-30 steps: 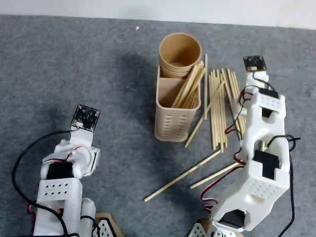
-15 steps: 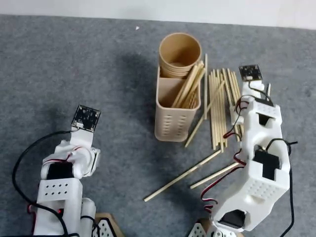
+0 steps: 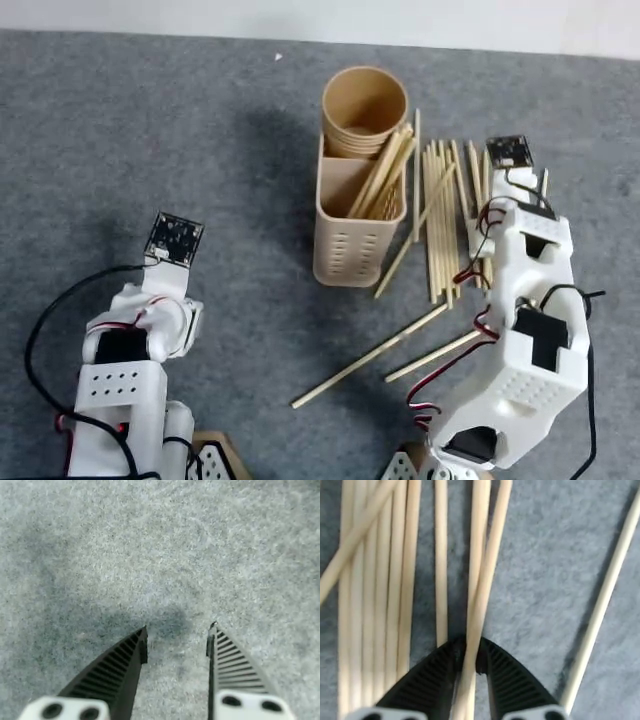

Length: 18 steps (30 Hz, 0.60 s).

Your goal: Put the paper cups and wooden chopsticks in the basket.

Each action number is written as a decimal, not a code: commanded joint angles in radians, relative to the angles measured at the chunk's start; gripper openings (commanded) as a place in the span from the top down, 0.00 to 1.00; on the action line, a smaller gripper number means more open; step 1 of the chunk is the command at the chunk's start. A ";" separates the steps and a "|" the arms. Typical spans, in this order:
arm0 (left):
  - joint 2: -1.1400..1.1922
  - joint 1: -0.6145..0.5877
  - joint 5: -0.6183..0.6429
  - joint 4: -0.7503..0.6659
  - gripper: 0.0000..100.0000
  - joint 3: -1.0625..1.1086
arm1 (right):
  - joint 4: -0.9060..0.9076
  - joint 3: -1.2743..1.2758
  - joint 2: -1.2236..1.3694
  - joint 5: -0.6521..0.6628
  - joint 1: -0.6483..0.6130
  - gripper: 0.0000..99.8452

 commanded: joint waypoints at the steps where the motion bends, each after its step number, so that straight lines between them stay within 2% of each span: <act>1: -0.012 0.012 -0.008 -0.015 0.80 -0.005 | 0.093 -0.128 -0.133 -0.095 0.013 0.99; 7: -0.012 0.012 -0.008 -0.015 0.80 -0.005 | 0.156 -0.249 -0.473 -0.247 -0.031 0.99; 12: -0.012 0.012 -0.008 -0.015 0.80 -0.007 | 0.151 -0.248 -0.696 -0.338 -0.174 0.99; 18: -0.012 0.012 -0.008 -0.015 0.80 -0.007 | 0.038 -0.248 -0.845 -0.423 -0.374 0.99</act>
